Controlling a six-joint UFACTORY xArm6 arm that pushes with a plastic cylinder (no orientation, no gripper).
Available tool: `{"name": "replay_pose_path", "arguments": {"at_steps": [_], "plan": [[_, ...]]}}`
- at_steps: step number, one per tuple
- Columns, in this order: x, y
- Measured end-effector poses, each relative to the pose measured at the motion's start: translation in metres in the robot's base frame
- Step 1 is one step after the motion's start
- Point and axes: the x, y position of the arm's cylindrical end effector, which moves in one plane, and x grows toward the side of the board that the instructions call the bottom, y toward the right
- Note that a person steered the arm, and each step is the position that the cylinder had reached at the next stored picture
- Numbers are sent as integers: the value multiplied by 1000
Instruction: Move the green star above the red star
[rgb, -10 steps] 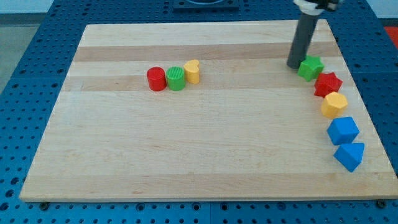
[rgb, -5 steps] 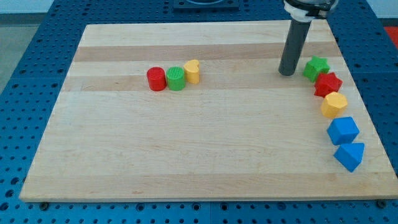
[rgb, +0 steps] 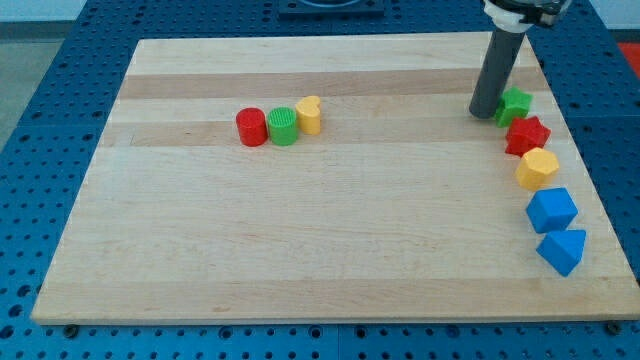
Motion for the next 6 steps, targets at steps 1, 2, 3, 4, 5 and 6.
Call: {"name": "replay_pose_path", "arguments": {"at_steps": [1, 2, 3, 4, 5, 6], "plan": [[-3, 1], [-4, 1], [-4, 2], [-6, 9], [-12, 17], [-13, 17]]}}
